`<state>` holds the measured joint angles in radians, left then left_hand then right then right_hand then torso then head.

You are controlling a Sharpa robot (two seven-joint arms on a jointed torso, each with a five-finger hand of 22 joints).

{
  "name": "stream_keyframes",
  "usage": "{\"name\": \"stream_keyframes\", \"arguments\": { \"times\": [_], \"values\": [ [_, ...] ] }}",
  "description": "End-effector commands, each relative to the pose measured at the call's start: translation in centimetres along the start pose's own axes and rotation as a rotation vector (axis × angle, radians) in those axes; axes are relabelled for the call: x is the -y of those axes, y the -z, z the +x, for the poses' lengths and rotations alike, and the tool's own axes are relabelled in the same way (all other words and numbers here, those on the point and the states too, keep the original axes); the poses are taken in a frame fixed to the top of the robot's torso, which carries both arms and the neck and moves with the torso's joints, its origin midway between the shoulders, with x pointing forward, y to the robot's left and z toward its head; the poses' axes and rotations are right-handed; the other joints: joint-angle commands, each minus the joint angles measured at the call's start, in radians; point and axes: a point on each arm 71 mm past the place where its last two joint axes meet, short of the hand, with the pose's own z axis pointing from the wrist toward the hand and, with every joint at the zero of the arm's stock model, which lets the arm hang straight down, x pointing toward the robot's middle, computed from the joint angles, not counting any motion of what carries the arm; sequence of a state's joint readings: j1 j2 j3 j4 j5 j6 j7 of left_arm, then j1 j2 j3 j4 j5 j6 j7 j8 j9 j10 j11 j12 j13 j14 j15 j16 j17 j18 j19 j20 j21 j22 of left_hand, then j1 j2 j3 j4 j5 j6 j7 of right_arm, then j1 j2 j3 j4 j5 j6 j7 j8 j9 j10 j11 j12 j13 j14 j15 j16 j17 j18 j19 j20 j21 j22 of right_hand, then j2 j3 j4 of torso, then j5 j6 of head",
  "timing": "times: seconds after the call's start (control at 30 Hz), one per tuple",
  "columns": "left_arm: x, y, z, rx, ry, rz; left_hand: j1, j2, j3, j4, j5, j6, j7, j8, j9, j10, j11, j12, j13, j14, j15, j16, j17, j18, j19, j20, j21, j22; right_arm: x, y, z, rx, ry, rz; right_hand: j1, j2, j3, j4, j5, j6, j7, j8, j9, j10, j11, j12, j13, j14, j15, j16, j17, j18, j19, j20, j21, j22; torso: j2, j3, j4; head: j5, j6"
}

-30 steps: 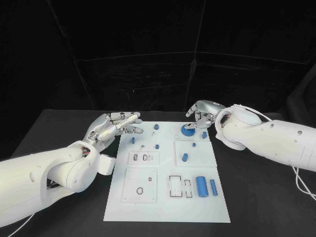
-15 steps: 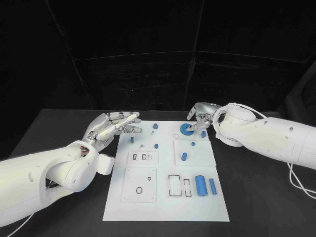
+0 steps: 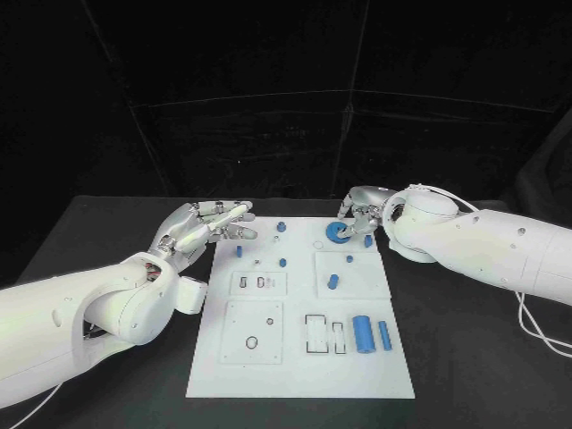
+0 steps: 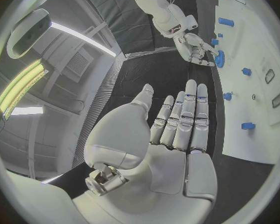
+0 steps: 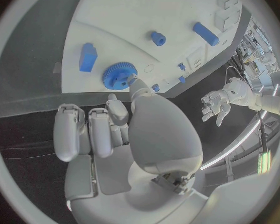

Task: Assemble the parts on the task board

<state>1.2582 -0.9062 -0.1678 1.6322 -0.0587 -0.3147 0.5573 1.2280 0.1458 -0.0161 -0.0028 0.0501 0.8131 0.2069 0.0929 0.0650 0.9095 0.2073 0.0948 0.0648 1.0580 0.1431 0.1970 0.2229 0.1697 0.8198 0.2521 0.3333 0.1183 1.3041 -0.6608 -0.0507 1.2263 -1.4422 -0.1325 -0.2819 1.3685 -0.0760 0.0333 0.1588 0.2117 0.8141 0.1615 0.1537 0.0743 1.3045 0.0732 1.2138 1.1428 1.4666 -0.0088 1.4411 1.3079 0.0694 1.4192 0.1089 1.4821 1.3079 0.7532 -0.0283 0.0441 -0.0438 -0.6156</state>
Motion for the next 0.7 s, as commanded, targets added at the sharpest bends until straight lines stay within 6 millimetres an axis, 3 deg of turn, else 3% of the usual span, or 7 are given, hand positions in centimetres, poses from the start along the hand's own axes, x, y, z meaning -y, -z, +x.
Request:
{"name": "stream_keyframes", "arguments": {
  "times": [0.03,0.6,0.7],
  "values": [
    [0.1,-0.06,0.13,-0.012,0.007,0.002,0.001,0.009,0.005,0.0,0.002,0.006,0.056,-0.004,0.001,0.0,-0.001,-0.002,0.0,-0.003,0.005,-0.005,0.001,0.013,0.002,0.007,-0.004,-0.001,-0.11,-0.02,0.11,-0.03,0.016,-0.007,0.007,0.002,0.0,-0.007,0.003,0.013,0.0,0.008,0.002,0.012,0.0,0.011,0.01,0.056,0.006,0.007,0.021,-0.02,0.006,-0.001,0.006,0.022,0.0,-0.0002,0.0015,0.001,-0.001],
    [0.04,-0.11,0.11,-0.011,0.006,-0.002,0.001,0.009,0.005,0.0,0.002,0.005,0.056,-0.004,0.001,0.0,-0.001,-0.002,0.0,-0.003,0.005,-0.005,0.001,0.013,0.002,0.007,-0.004,-0.001,-0.46,-0.03,0.28,-0.045,0.02,-0.017,0.016,0.019,0.004,-0.017,0.006,0.042,-0.002,0.027,0.004,0.015,-0.002,0.018,0.021,0.056,0.005,0.008,0.024,-0.021,0.007,-0.002,0.008,0.027,0.0,-0.0003,0.0013,0.0,-0.009],
    [0.03,-0.12,0.1,-0.011,0.006,-0.003,0.001,0.009,0.005,0.0,0.002,0.005,0.056,-0.004,0.001,0.0,-0.001,-0.002,0.0,-0.003,0.005,-0.005,0.001,0.013,0.002,0.007,-0.004,-0.001,-0.53,-0.09,0.31,-0.047,0.021,-0.017,0.029,0.031,0.015,-0.028,-0.019,0.05,-0.004,0.031,0.003,0.014,-0.004,0.018,0.023,0.056,0.003,0.007,0.024,-0.02,0.007,-0.003,0.008,0.027,0.0,0.0,0.0014,0.001,-0.011]
  ]
}}
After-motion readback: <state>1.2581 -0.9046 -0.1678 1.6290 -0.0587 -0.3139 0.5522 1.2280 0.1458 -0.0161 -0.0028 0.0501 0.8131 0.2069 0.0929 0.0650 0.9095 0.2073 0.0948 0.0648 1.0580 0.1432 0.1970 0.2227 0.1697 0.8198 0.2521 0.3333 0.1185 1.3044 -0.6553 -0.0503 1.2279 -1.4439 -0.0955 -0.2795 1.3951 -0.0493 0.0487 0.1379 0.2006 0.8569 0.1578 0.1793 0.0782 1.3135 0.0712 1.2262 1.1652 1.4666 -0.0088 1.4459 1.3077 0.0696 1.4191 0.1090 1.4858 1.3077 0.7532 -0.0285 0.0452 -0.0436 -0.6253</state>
